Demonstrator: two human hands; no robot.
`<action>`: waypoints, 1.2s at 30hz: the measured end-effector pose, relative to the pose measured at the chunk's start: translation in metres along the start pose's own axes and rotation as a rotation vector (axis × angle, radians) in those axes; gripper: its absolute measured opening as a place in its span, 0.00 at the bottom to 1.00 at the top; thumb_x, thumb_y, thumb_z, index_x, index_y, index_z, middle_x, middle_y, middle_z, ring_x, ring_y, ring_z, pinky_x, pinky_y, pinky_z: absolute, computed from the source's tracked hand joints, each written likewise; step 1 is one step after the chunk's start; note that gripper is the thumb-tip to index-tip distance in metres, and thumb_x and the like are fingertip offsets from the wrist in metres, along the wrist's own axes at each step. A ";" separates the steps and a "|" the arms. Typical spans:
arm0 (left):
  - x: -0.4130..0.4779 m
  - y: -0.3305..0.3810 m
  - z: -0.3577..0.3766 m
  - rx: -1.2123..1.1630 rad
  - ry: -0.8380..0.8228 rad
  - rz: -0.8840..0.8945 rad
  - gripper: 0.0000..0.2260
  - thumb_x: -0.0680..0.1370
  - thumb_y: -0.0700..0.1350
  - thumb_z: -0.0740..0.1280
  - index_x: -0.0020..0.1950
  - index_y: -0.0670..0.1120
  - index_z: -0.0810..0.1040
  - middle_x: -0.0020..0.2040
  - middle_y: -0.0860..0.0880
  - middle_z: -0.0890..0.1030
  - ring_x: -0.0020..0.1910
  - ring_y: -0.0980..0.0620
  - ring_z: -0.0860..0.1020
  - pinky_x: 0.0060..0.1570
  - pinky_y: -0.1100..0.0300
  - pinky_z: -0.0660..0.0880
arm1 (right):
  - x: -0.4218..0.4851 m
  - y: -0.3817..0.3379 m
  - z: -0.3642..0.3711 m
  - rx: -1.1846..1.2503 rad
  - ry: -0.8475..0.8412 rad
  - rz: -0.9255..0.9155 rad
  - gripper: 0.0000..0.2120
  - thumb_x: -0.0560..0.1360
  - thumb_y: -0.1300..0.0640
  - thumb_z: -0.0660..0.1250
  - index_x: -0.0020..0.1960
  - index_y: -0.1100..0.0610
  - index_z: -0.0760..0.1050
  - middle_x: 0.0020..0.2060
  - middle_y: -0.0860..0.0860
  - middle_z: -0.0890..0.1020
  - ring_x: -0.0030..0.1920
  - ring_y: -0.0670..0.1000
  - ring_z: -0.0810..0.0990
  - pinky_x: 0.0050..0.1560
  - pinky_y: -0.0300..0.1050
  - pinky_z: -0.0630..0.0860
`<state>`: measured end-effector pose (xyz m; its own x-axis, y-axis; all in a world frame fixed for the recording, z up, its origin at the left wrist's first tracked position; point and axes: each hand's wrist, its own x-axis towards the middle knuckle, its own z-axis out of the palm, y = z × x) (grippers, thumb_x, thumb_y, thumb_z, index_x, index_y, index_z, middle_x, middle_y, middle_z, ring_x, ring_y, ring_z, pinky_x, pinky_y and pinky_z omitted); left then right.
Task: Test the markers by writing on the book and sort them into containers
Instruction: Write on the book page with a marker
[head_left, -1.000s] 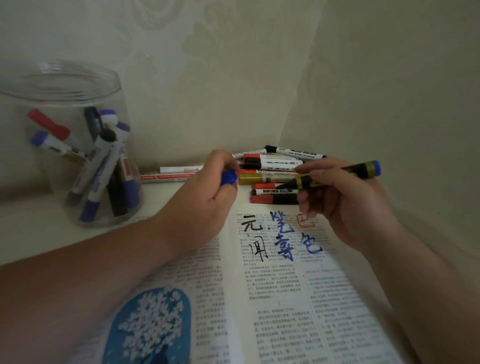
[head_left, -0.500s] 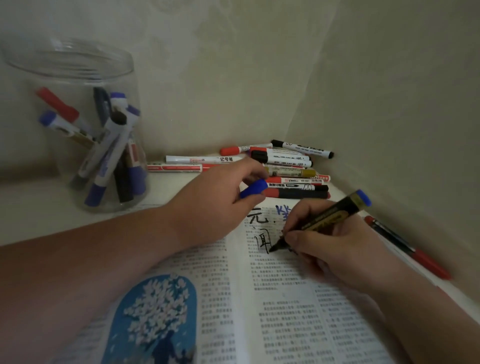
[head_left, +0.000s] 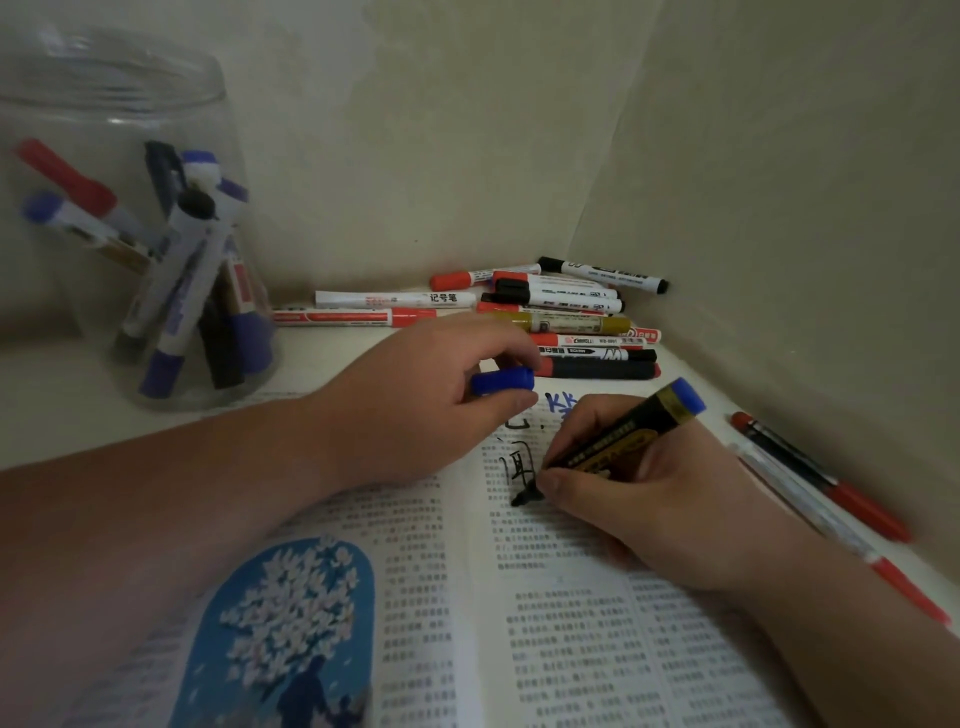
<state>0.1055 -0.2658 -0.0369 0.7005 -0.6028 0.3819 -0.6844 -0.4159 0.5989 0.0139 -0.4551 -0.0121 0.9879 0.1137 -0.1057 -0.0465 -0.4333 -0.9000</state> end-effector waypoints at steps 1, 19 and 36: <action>0.000 0.000 0.000 0.000 -0.004 0.000 0.08 0.79 0.52 0.69 0.57 0.60 0.78 0.47 0.66 0.76 0.43 0.63 0.76 0.39 0.70 0.68 | 0.000 0.000 0.000 0.004 -0.004 0.005 0.05 0.73 0.61 0.75 0.41 0.57 0.79 0.27 0.55 0.76 0.23 0.50 0.71 0.24 0.40 0.70; 0.000 0.001 0.000 -0.068 0.055 -0.014 0.07 0.79 0.53 0.68 0.56 0.56 0.78 0.41 0.64 0.80 0.34 0.52 0.80 0.33 0.58 0.73 | 0.005 0.007 -0.011 0.002 0.083 -0.031 0.07 0.72 0.63 0.76 0.38 0.59 0.79 0.28 0.59 0.77 0.24 0.48 0.71 0.24 0.37 0.68; -0.001 0.004 -0.002 -0.070 0.097 0.014 0.06 0.78 0.50 0.71 0.54 0.53 0.79 0.40 0.70 0.77 0.36 0.57 0.77 0.34 0.69 0.71 | 0.002 0.004 -0.011 -0.080 0.006 -0.033 0.06 0.72 0.61 0.75 0.40 0.59 0.80 0.30 0.57 0.79 0.29 0.49 0.74 0.29 0.38 0.71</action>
<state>0.1021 -0.2658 -0.0336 0.7098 -0.5377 0.4550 -0.6807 -0.3576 0.6394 0.0170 -0.4664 -0.0113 0.9896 0.1235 -0.0737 -0.0022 -0.4996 -0.8663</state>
